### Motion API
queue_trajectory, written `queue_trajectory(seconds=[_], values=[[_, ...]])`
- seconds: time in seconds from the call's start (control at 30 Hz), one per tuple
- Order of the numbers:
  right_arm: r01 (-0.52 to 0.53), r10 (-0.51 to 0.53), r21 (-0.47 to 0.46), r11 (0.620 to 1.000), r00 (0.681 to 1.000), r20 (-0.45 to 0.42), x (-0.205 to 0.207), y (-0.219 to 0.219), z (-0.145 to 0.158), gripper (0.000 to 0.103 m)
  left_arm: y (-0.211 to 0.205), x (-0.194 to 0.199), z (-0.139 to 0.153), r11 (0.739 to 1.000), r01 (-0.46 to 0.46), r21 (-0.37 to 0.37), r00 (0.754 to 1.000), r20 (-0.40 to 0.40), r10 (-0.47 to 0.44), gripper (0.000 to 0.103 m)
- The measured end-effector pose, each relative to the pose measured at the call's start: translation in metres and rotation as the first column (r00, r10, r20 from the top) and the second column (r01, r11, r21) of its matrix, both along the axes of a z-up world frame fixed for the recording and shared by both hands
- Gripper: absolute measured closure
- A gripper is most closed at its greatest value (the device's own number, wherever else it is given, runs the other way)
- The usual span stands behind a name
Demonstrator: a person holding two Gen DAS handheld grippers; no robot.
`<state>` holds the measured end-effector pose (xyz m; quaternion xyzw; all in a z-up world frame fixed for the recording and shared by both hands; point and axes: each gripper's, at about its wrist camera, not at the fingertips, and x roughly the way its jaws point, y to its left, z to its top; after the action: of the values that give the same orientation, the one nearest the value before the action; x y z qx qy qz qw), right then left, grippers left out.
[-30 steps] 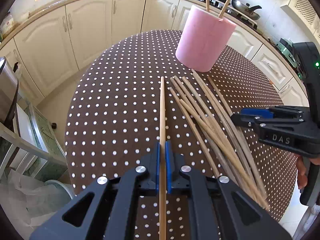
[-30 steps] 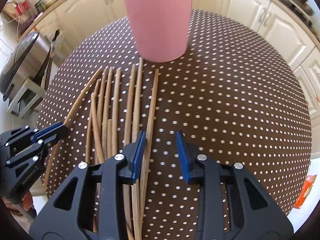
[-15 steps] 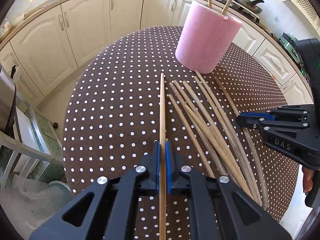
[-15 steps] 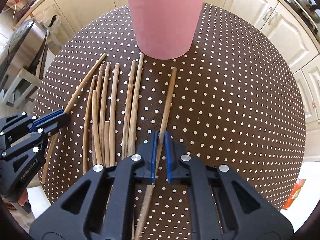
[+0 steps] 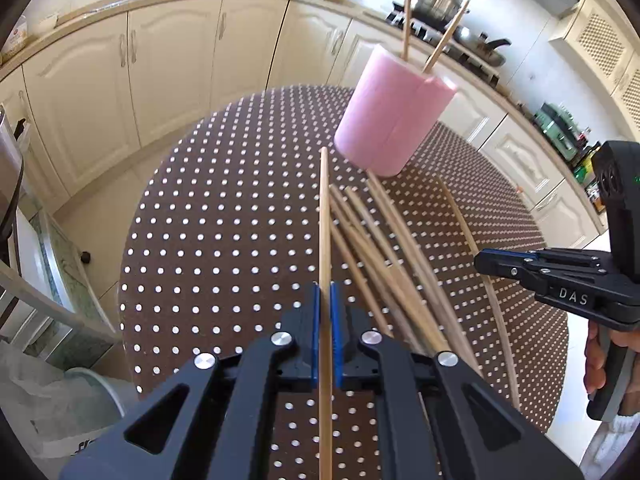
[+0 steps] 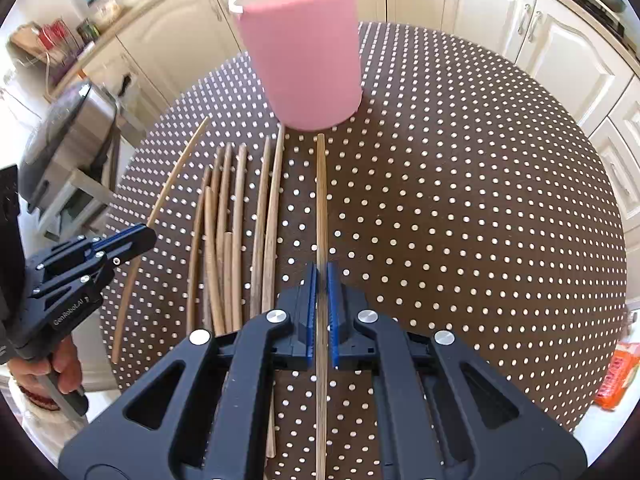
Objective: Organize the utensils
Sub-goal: 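Lift both held chopsticks and move them above the pink cup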
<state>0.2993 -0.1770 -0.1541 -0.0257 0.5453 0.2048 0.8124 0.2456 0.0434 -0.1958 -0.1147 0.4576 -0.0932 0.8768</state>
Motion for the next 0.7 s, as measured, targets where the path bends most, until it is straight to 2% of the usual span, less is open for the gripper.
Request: queue_trajectory(seconds=[0.17,0.33,0.57,0.7], values=[[0.019,-0.025,0.084,0.996,0.998,0.063,-0.019,-0.027,0.02,0.097,-0.003,-0.016,0.015,1.0,0.009,-0.021,0.994,0.105,-0.007,0.097],[0.029,-0.052,0.157,0.987,0.988,0.146,-0.033,-0.04,0.048,0.097,-0.014,-0.025,0.035,0.999,0.024,-0.04,0.977,0.213,-0.015,0.097],[0.011,-0.067,0.212,0.977,0.965,0.254,-0.053,-0.041,0.081,0.097,-0.035,-0.04,0.063,0.996,0.073,-0.051,0.922,0.384,-0.048,0.097],[0.002,-0.077,0.239,0.971,0.949,0.304,-0.056,-0.044,0.099,0.097,-0.045,-0.041,0.077,0.994,0.093,-0.064,0.892,0.449,-0.054,0.097]])
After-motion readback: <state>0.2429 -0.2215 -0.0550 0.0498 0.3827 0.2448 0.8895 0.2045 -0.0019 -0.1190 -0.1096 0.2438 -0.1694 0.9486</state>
